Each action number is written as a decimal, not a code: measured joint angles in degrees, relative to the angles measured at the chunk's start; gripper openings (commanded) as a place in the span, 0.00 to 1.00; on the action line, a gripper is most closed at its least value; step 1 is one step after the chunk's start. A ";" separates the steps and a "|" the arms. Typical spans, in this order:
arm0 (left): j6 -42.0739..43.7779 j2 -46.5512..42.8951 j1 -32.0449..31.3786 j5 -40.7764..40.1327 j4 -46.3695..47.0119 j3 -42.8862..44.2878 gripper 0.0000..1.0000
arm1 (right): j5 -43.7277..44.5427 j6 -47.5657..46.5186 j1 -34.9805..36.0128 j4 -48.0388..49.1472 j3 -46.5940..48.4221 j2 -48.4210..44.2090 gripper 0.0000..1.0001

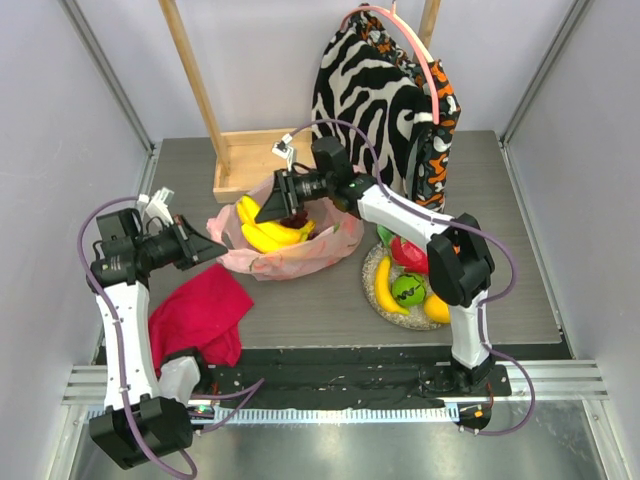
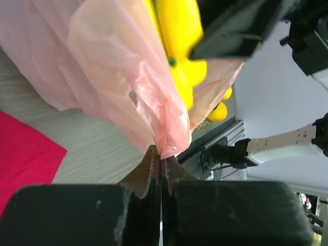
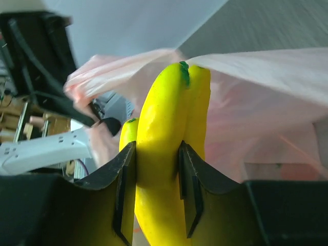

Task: Take the fake fruits out of the plastic bag
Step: Take out the fake fruit from the plastic bag, then place the fake fruit on the plate.

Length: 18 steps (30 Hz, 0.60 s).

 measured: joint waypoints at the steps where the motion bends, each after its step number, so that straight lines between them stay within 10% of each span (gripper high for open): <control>1: -0.50 0.52 0.00 0.00 1.25 0.00 0.00 | -1.18 -0.66 0.37 0.22 0.59 -0.26 0.08; 18: -6.51 4.37 -2.12 -0.57 11.32 -2.43 0.00 | -0.83 -1.05 -4.59 1.44 25.38 -6.93 0.06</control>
